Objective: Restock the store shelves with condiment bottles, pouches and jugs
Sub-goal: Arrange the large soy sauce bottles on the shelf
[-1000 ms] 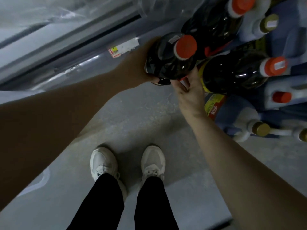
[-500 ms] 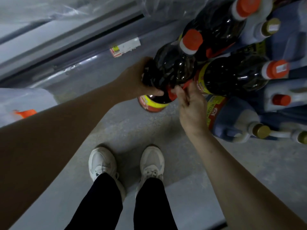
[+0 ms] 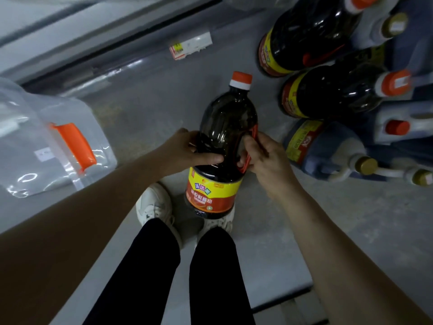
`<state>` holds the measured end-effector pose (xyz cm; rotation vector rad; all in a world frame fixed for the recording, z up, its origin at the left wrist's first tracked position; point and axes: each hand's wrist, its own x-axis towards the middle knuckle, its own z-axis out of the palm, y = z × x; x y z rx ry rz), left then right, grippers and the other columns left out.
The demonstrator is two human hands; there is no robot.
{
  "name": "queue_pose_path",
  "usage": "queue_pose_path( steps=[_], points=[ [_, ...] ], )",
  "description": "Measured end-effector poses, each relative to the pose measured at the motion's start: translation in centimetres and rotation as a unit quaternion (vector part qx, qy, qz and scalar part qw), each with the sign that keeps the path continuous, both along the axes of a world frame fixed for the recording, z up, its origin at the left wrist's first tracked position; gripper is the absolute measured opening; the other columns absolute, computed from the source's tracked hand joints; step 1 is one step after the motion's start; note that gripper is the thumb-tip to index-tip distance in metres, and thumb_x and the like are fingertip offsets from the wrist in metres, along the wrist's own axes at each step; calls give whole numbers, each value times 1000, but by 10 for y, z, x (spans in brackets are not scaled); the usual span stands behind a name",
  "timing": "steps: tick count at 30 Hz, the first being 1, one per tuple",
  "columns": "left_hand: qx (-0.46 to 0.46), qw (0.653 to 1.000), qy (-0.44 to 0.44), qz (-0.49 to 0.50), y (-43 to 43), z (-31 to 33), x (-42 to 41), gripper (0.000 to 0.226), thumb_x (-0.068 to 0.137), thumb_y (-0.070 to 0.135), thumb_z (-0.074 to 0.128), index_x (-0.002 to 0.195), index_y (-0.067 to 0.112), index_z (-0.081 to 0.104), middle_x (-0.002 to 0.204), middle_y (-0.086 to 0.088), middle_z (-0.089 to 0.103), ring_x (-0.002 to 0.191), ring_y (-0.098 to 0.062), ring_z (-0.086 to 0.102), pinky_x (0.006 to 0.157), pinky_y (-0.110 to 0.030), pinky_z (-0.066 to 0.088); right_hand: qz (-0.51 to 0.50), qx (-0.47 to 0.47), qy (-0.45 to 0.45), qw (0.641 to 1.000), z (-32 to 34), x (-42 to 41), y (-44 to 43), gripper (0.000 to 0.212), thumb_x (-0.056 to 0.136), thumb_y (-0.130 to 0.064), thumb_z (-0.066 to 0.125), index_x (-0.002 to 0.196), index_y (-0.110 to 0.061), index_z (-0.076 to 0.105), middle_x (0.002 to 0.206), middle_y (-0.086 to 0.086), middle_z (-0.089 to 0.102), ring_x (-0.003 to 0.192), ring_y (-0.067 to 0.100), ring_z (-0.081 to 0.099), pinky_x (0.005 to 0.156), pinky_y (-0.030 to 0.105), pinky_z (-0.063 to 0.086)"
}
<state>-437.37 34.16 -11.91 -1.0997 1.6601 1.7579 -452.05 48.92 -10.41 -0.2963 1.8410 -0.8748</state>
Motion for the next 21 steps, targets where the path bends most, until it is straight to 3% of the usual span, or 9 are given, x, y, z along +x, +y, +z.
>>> queue_pose_path(
  steps=[3, 6, 10, 13, 16, 18, 21],
  points=[
    [66, 996, -28, 43, 0, 36, 7, 102, 46, 69, 71, 134, 21, 52, 131, -2, 59, 121, -22, 57, 105, -47, 46, -10, 17, -60, 998, 28, 0, 2, 24, 105, -23, 50, 84, -17, 61, 61, 0, 60, 62, 19, 61, 69, 41, 51],
    [117, 988, -23, 99, 3, 73, 10, 109, 46, 64, 76, 137, 15, 43, 133, -5, 58, 123, -26, 57, 105, -51, 47, -25, 26, -88, 995, 62, 0, -2, 22, 105, -24, 52, 88, -14, 63, 62, -2, 62, 61, 16, 61, 65, 33, 51],
    [94, 987, -21, 130, 0, 125, 9, 101, 47, 63, 77, 130, 17, 44, 119, 0, 63, 111, -19, 63, 94, -41, 54, -41, 26, -74, 996, 113, 0, -14, 37, 100, -35, 57, 89, 0, 62, 63, -3, 61, 64, 16, 58, 69, 39, 46],
    [90, 986, -8, 143, -6, 166, 5, 81, 59, 56, 77, 126, 21, 46, 115, 4, 65, 105, -13, 65, 84, -31, 54, -45, 28, -58, 997, 159, 2, -24, 35, 87, -47, 67, 90, -12, 68, 77, 1, 69, 77, 18, 67, 75, 42, 53],
    [81, 983, 6, 166, -16, 210, 0, 77, 64, 56, 73, 131, 25, 49, 121, 3, 65, 103, -9, 66, 85, -28, 54, -45, 10, -83, 995, 206, 3, -30, 21, 86, -30, 79, 101, -24, 64, 83, -1, 69, 79, 6, 70, 71, 24, 56],
    [74, 982, 18, 172, -20, 245, -2, 77, 67, 56, 72, 135, 26, 50, 124, 2, 64, 108, -13, 65, 92, -34, 53, -27, -3, -80, 996, 239, 3, -34, 29, 83, -20, 82, 103, -29, 62, 84, -1, 64, 75, 4, 66, 66, 16, 51],
    [80, 981, 33, 173, -24, 290, -1, 55, 74, 53, 77, 119, 31, 56, 113, 6, 67, 97, -6, 69, 80, -26, 55, -20, -31, -74, 997, 281, 4, -43, 47, 82, -13, 82, 123, -15, 61, 78, -19, 66, 74, -5, 65, 66, 12, 50]
  ],
)
